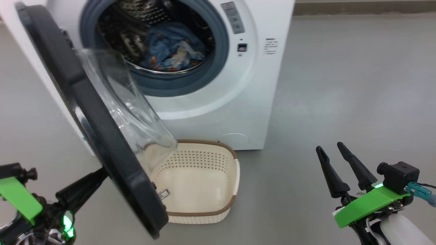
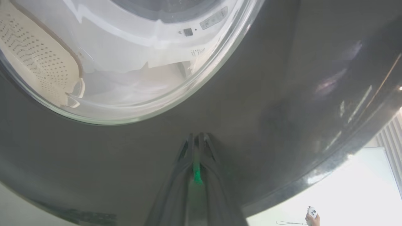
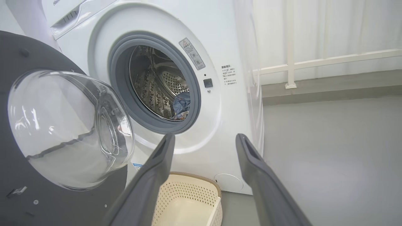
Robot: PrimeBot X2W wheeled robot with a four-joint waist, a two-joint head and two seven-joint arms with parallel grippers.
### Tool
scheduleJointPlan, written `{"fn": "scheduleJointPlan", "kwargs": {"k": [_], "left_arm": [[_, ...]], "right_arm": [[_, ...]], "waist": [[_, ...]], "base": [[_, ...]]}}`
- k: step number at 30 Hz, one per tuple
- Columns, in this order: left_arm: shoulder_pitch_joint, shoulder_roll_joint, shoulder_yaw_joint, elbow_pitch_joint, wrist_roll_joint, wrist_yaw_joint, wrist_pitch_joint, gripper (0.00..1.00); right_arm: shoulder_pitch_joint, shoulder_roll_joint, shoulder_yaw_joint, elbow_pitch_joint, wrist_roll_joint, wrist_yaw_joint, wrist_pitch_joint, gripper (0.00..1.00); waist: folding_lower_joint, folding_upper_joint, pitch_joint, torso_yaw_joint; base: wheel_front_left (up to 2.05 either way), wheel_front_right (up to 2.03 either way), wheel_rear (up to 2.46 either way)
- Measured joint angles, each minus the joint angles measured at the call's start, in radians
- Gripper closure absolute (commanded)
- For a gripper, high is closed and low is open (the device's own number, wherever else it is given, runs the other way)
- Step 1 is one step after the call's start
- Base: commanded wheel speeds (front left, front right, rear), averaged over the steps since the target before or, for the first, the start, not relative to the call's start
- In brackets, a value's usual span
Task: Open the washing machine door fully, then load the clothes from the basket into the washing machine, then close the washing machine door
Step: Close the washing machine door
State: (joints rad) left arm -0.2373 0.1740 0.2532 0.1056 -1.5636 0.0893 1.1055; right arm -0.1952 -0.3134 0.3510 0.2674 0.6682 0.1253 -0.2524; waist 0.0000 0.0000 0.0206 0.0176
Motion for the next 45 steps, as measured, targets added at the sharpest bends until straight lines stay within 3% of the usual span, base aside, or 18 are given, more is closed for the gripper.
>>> {"fn": "scheduleJointPlan", "kwargs": {"k": [19,28,37,38,39,40,41,45], "left_arm": [[-0.123,-0.046,0.012,0.074,0.066,-0.091,-0.148,1.0],[-0.151,-0.057,0.01,0.106,0.069,-0.107,-0.155,1.0],[-0.143,-0.062,0.013,0.106,0.088,-0.137,-0.173,1.0],[-0.135,-0.063,0.014,0.098,0.091,-0.143,-0.175,0.82],[-0.123,-0.063,0.017,0.087,0.097,-0.148,-0.185,0.56],[-0.108,-0.062,0.024,0.075,0.105,-0.155,-0.196,0.16],[-0.092,-0.061,0.031,0.059,0.114,-0.16,-0.21,0.0],[-0.024,-0.041,0.04,-0.023,0.208,-0.199,-0.302,0.0]], "right_arm": [[0.0,0.025,-0.013,-0.014,-0.011,0.0,0.0,0.0],[0.0,0.029,-0.029,-0.015,-0.019,0.0,0.0,0.0],[0.0,0.029,-0.031,-0.013,-0.019,0.0,0.0,0.0],[0.0,0.028,-0.033,-0.013,-0.019,0.0,0.0,0.0],[0.0,0.027,-0.034,-0.013,-0.019,0.0,0.0,0.0],[0.0,0.027,-0.035,-0.014,-0.019,0.0,0.0,0.0],[0.0,0.027,-0.036,-0.014,-0.019,0.0,0.0,0.0],[0.0,0.026,-0.044,-0.016,-0.02,0.0,0.0,0.0]], "waist": [[0.0,0.0,0.051,-0.265],[0.0001,0.0,0.07,-0.27],[0.0,0.0,0.053,-0.222],[0.0,0.0,0.051,-0.217],[-0.0001,0.0,0.05,-0.211],[0.0,0.0,0.049,-0.205],[0.0,0.0,0.048,-0.2],[0.0,0.0,0.049,-0.182]], "base": [[0.0,0.0,0.0],[0.0,0.0,0.0],[0.0,0.0,0.0],[0.0,0.0,0.0],[0.0,0.0,0.0],[0.0,0.0,0.0],[0.0,0.0,0.0],[0.0,0.0,0.0]]}}
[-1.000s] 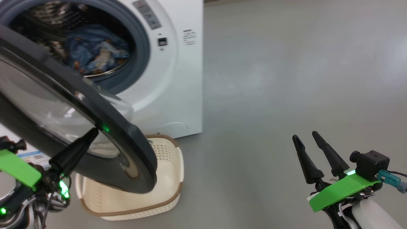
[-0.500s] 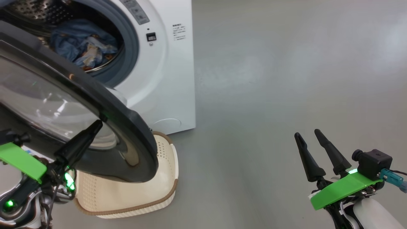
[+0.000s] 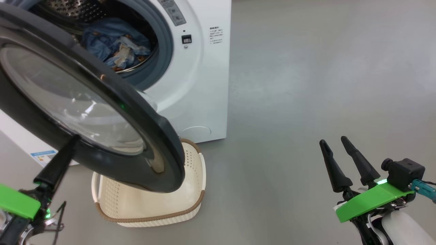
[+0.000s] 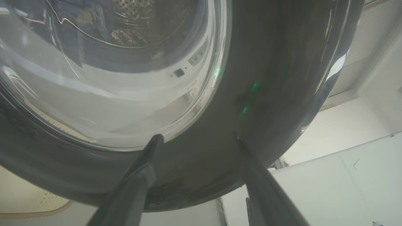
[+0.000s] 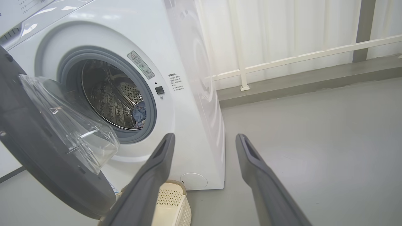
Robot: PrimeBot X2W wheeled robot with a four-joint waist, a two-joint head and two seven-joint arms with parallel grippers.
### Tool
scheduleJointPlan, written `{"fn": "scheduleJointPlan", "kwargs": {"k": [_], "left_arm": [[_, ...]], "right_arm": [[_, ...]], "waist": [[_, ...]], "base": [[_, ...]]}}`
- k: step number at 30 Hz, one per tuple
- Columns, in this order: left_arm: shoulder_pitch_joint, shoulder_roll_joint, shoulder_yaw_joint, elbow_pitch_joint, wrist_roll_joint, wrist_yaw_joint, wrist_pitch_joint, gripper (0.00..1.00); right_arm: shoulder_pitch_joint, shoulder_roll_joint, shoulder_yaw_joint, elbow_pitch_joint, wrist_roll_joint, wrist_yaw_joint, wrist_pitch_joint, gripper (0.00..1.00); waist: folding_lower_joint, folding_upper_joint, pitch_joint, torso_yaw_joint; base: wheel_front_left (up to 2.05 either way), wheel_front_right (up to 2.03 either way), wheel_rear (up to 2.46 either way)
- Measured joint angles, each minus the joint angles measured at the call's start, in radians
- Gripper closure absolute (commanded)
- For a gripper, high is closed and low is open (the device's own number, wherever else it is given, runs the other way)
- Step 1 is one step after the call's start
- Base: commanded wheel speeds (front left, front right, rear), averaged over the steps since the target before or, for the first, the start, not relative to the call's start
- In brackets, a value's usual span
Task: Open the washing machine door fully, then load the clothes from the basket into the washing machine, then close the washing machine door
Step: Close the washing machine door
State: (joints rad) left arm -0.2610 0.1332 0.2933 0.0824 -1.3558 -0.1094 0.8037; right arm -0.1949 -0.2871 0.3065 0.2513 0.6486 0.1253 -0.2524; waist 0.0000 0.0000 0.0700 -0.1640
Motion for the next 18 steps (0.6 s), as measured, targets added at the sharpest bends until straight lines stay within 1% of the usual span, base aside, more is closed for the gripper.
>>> {"fn": "scheduleJointPlan", "kwargs": {"k": [4,7,12,18], "left_arm": [[0.055,0.025,-0.008,-0.063,0.143,-0.014,-0.144,0.0],[0.096,0.049,-0.047,-0.114,0.205,-0.015,-0.25,0.0],[0.153,0.104,-0.133,-0.141,0.279,-0.015,-0.425,0.0],[0.195,0.161,-0.216,-0.122,0.324,-0.015,-0.631,0.0]], "right_arm": [[0.0,-0.001,-0.013,-0.001,-0.002,0.0,0.0,0.0],[0.0,-0.003,-0.016,-0.003,-0.002,0.0,0.0,0.0],[0.0,-0.012,-0.018,-0.005,-0.002,0.0,0.0,0.0],[0.0,-0.021,-0.018,-0.007,-0.002,0.0,0.0,0.0]], "waist": [[0.0,0.0,0.002,0.017],[0.0,0.0,0.001,0.028],[0.0,0.0,0.0,0.045],[0.0,0.0,-0.004,0.057]], "base": [[0.0,0.0,0.0],[0.0,0.0,0.0],[0.0,0.0,0.0],[0.0,0.0,0.0]]}}
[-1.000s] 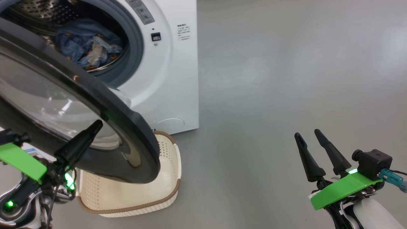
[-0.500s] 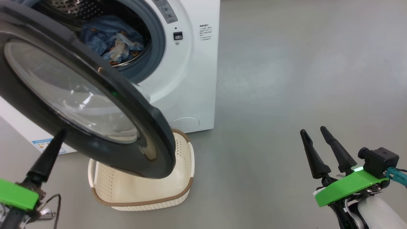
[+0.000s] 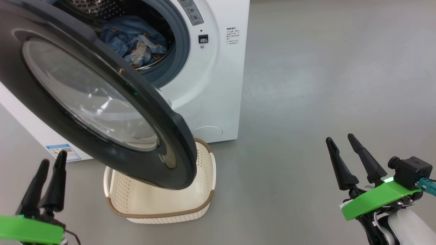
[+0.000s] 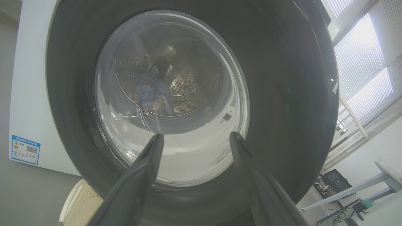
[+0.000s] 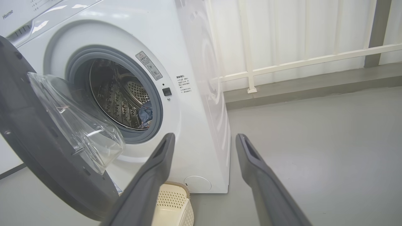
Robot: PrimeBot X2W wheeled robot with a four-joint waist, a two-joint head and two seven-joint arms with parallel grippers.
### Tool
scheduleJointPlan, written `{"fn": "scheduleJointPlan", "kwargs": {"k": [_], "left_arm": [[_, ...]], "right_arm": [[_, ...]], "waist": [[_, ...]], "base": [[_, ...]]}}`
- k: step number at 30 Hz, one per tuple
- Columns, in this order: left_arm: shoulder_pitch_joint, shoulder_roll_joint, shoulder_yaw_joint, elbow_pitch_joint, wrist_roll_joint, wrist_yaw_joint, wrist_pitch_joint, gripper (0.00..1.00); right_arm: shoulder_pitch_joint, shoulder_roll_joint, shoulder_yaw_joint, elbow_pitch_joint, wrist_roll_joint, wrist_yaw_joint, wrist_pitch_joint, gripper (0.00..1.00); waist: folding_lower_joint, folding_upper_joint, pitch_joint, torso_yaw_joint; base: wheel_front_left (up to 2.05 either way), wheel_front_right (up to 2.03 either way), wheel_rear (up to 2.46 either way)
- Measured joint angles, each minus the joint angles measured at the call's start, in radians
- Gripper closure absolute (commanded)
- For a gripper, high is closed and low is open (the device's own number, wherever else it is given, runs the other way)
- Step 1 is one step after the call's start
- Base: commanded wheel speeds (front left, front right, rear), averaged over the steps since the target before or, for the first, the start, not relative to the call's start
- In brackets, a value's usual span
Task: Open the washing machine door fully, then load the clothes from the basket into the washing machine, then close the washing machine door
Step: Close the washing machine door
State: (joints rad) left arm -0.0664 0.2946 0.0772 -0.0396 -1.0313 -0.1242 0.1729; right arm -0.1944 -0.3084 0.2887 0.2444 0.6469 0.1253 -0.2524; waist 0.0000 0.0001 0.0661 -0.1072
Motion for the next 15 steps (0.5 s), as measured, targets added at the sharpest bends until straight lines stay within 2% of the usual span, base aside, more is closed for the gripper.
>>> {"fn": "scheduleJointPlan", "kwargs": {"k": [2,3,6,10,15], "left_arm": [[0.017,0.014,-0.023,0.019,0.009,-0.001,-0.06,0.0],[0.039,0.05,-0.054,0.044,0.05,-0.002,-0.12,0.0],[0.062,0.105,-0.096,0.093,0.165,-0.002,-0.223,0.0],[0.067,0.121,-0.121,0.176,0.281,-0.001,-0.329,0.0],[0.067,0.115,-0.137,0.232,0.362,0.014,-0.395,0.0]], "right_arm": [[0.0,-0.002,0.001,0.0,0.0,0.0,0.0,0.0],[0.001,-0.003,0.001,0.0,0.0,0.0,0.0,0.0],[0.003,-0.004,0.002,0.0,0.0,0.0,0.0,0.0],[0.007,-0.007,0.002,0.0,0.0,0.0,0.0,0.0],[0.026,-0.011,0.002,0.0,0.0,0.0,0.0,0.0]], "waist": [[-0.0001,0.0,-0.003,0.001],[0.0,0.0,-0.007,0.002],[0.0,0.0,-0.013,0.002],[0.0,0.0,-0.021,0.005],[0.0,0.0,-0.027,0.008]], "base": [[0.0,0.0,0.0],[0.0,0.0,0.0],[0.0,0.0,0.0],[0.0,0.0,0.0],[0.0,0.0,0.0]]}}
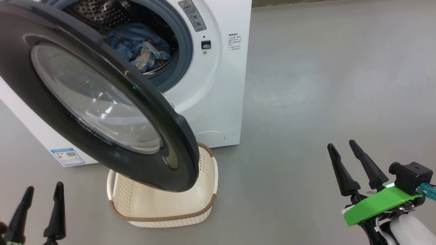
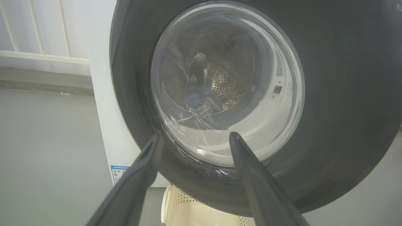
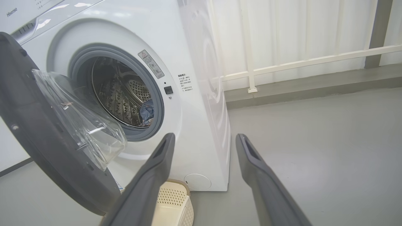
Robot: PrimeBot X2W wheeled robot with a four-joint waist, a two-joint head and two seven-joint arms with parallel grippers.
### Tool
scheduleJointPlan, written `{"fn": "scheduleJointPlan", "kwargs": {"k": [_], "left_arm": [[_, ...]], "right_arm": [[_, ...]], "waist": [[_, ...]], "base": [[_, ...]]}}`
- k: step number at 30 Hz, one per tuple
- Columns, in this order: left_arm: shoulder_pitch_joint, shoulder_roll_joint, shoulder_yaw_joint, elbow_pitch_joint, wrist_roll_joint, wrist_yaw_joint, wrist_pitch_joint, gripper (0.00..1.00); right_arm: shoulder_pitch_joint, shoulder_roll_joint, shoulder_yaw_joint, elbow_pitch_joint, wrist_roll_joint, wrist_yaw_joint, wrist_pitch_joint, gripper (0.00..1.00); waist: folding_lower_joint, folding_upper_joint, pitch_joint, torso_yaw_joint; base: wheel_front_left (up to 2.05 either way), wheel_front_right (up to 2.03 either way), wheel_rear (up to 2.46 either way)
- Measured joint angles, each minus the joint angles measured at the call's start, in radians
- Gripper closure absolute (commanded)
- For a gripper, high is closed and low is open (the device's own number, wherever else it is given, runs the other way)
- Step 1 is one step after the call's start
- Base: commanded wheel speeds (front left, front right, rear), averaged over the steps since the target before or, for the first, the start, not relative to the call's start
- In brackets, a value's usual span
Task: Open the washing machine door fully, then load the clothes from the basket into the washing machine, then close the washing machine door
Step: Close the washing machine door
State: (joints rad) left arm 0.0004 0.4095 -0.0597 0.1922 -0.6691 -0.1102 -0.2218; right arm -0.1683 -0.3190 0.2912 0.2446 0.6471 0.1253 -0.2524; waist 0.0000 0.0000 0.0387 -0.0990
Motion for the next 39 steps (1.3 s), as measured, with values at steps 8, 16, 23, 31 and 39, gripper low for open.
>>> {"fn": "scheduleJointPlan", "kwargs": {"k": [8,16,23,31,39], "left_arm": [[0.004,-0.057,0.061,-0.025,0.128,0.027,-0.027,0.0],[0.005,-0.109,0.103,-0.039,0.209,0.014,-0.034,0.0],[0.005,-0.125,0.121,-0.034,0.233,0.004,-0.034,0.0],[0.005,-0.144,0.133,-0.032,0.241,-0.005,-0.034,0.0],[0.005,-0.148,0.14,-0.029,0.243,-0.014,-0.034,0.0]], "right_arm": [[0.006,-0.003,-0.01,-0.004,0.0,0.0,0.0,0.0],[0.015,-0.002,-0.01,-0.005,-0.015,0.0,0.0,0.0],[0.015,-0.003,-0.008,-0.005,-0.015,0.0,0.0,0.0],[0.015,-0.003,-0.007,-0.005,-0.015,0.0,0.0,0.0],[0.015,-0.003,-0.007,-0.005,-0.015,0.0,0.0,0.0]], "waist": [[0.0,0.0,0.007,0.006],[0.0,0.0,0.01,0.019],[0.0,0.0,0.011,0.024],[0.0,0.0,0.015,0.026],[0.0,0.0,0.015,0.025]], "base": [[0.0,0.0,0.0],[0.0,0.0,0.0],[0.0,0.0,0.0],[0.0,0.0,0.0],[0.0,0.0,0.0]]}}
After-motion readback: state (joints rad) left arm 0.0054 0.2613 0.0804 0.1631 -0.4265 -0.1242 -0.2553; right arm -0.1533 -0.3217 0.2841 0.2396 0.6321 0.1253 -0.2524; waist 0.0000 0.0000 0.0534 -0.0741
